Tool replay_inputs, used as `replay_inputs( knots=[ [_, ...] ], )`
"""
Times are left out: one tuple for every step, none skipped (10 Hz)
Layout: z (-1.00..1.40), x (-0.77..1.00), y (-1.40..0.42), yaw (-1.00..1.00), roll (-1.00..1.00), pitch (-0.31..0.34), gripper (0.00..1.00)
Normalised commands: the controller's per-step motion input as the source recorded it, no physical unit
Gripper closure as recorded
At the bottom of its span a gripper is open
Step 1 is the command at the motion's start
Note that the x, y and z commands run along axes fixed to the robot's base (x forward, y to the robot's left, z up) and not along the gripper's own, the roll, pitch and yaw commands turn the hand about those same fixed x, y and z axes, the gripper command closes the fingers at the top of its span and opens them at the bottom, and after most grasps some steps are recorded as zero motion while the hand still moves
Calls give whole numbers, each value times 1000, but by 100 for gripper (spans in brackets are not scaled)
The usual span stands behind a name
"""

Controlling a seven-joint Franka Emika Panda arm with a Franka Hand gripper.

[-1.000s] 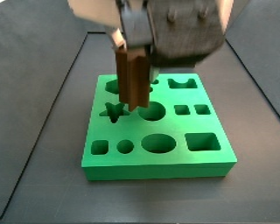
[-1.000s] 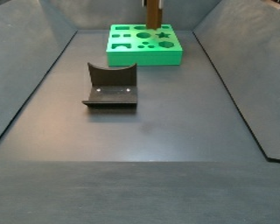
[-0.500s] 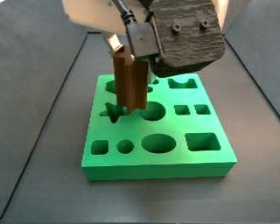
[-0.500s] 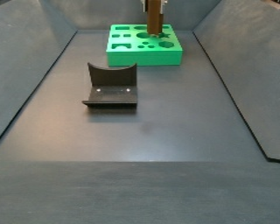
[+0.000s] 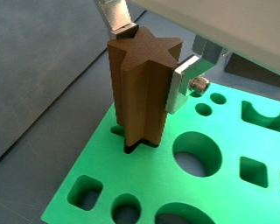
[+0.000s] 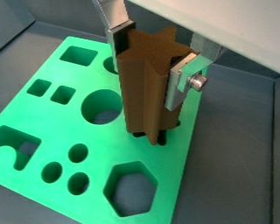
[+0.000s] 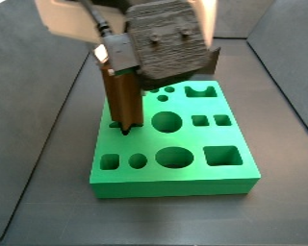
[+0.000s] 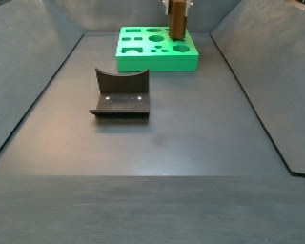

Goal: Insert the star object.

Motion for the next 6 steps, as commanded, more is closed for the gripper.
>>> replay_inputs(
  knots=[
    [-123,-140,0,100,-106,-107,100],
    [-163,-63,-3,186,-39,-76,100],
    [-217,0,-37,294,0,-14,100],
    [-277,74,-57,317,0,0,100],
    [-300,160,-91,280,0,3,100],
    [-366,317,-131,123,0,63,100]
  ],
)
